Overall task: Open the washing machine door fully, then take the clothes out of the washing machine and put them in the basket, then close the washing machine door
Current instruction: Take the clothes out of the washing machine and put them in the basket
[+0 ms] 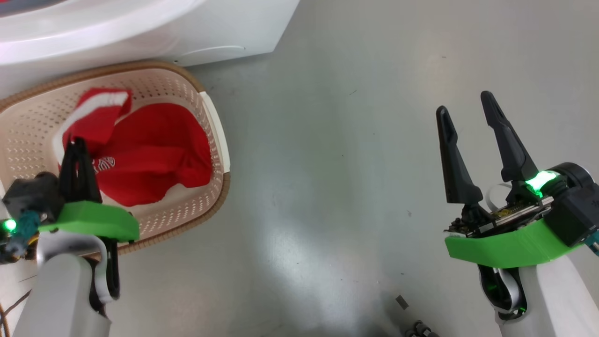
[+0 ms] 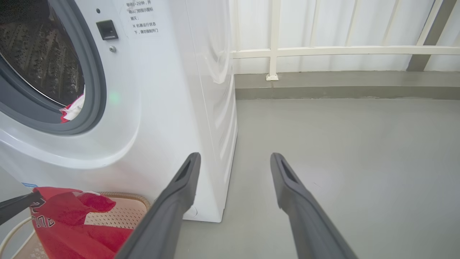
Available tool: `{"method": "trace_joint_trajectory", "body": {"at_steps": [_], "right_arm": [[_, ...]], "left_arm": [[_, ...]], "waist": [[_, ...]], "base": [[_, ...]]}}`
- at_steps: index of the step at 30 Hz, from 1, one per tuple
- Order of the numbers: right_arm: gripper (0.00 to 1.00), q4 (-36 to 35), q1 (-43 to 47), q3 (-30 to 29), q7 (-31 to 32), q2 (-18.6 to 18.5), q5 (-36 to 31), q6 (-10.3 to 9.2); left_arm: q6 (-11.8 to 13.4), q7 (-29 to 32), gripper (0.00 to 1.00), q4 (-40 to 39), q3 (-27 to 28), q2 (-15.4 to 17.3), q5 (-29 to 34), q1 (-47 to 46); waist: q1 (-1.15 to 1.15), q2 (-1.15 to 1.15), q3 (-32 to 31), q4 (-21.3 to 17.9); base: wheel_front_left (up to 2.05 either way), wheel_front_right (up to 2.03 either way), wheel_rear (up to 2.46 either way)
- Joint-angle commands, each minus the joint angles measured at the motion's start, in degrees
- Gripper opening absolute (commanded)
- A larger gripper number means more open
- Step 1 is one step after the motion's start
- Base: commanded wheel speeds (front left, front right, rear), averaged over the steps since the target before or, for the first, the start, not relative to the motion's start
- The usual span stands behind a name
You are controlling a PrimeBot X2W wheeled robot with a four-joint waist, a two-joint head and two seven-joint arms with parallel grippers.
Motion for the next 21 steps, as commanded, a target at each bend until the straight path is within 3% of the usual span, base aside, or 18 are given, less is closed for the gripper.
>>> {"method": "trace_joint_trajectory", "body": {"at_steps": [1, 11, 21], "right_arm": [[1.00, -1.12, 0.02, 1.23, -0.36, -0.40, 0.25, 0.35], [1.00, -1.09, -0.33, 1.78, -0.36, -0.40, 0.87, 0.35], [1.00, -0.67, -0.54, 1.94, -0.36, -0.40, 0.88, 0.35]], "left_arm": [[-0.87, -0.46, 0.00, 2.83, 1.37, 1.17, -0.91, -1.47], [-4.89, -0.21, 0.00, 26.71, 1.52, 0.86, -4.25, -10.73], [-7.02, 2.89, 0.00, 42.18, 0.95, 0.14, -5.88, -16.74]], "waist": [[0.00, 0.00, 0.17, -0.33], [0.00, 0.00, 1.00, -1.47], [0.00, 0.00, 1.16, -1.70]], "base": [[0.00, 0.00, 0.00], [0.00, 0.00, 0.00], [0.00, 0.00, 0.00]]}}
